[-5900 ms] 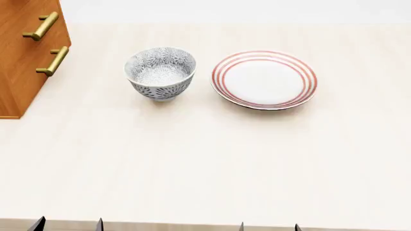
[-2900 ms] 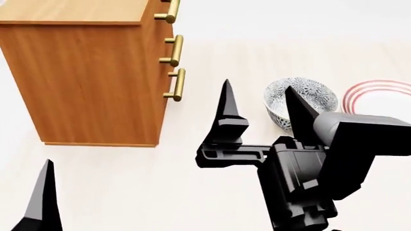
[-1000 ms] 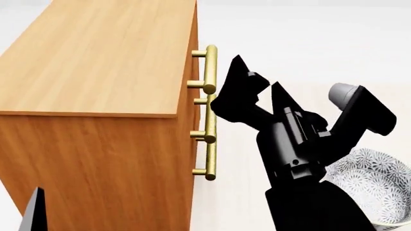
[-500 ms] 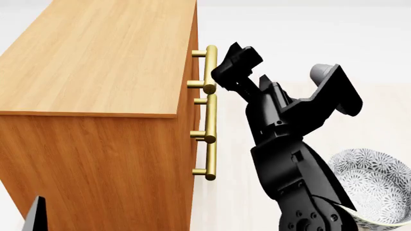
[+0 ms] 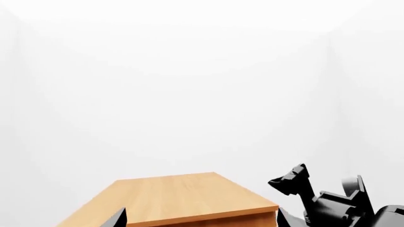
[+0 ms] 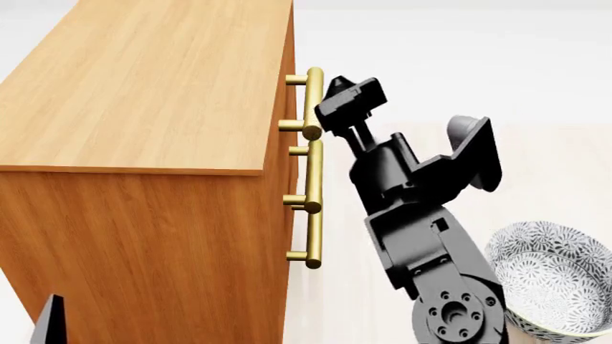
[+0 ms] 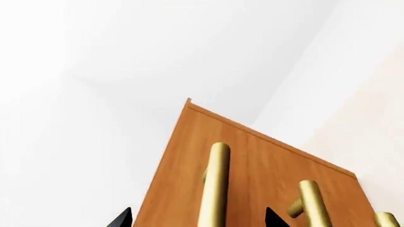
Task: Open the top drawer of the cabinet.
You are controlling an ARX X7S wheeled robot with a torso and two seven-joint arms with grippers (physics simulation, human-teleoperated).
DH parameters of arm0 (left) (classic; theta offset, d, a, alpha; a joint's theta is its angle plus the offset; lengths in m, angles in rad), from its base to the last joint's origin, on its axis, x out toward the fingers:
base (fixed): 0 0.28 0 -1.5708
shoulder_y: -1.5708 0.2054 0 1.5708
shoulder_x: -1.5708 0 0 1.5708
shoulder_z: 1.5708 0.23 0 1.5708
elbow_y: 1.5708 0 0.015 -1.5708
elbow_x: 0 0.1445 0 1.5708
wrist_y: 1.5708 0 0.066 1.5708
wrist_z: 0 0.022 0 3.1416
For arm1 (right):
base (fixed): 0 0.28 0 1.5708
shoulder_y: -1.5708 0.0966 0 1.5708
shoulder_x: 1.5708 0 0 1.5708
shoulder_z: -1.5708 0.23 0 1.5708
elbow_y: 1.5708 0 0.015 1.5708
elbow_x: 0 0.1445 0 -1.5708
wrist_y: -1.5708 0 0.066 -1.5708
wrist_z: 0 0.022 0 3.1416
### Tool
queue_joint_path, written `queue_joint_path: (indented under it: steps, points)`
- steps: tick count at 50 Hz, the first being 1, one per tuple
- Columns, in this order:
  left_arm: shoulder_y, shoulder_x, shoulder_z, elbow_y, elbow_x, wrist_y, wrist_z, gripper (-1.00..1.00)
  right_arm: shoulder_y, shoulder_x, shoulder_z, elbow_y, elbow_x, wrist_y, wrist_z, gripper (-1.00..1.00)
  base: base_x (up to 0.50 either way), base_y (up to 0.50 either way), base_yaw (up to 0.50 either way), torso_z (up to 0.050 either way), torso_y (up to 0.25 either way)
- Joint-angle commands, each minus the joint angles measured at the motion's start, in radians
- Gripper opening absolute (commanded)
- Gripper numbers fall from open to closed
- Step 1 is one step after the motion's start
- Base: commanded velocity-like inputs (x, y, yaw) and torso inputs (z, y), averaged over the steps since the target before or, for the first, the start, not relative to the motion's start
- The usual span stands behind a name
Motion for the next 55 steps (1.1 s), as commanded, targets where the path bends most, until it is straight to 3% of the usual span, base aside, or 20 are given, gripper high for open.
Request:
queue_joint_path:
  steps: [1,23,55]
  points:
    - [-0.038,-0.034,0.056,-0.002,0.006,0.016,-0.050,1.00,0.011,-0.006,-0.009,0.076,0.098,-0.019,-0.034,1.00,0.00,0.00,0.00,0.000,0.000]
    - [-0.062,-0.040,0.079,-0.012,0.001,0.019,-0.064,1.00,0.024,-0.007,-0.110,0.189,0.210,-0.115,-0.083,1.00,0.00,0.00,0.00,0.000,0.000]
    - [-0.094,-0.111,0.140,-0.010,0.010,0.078,-0.141,1.00,0.069,-0.002,-0.272,0.319,0.303,-0.197,-0.145,1.00,0.00,0.00,0.00,0.000,0.000]
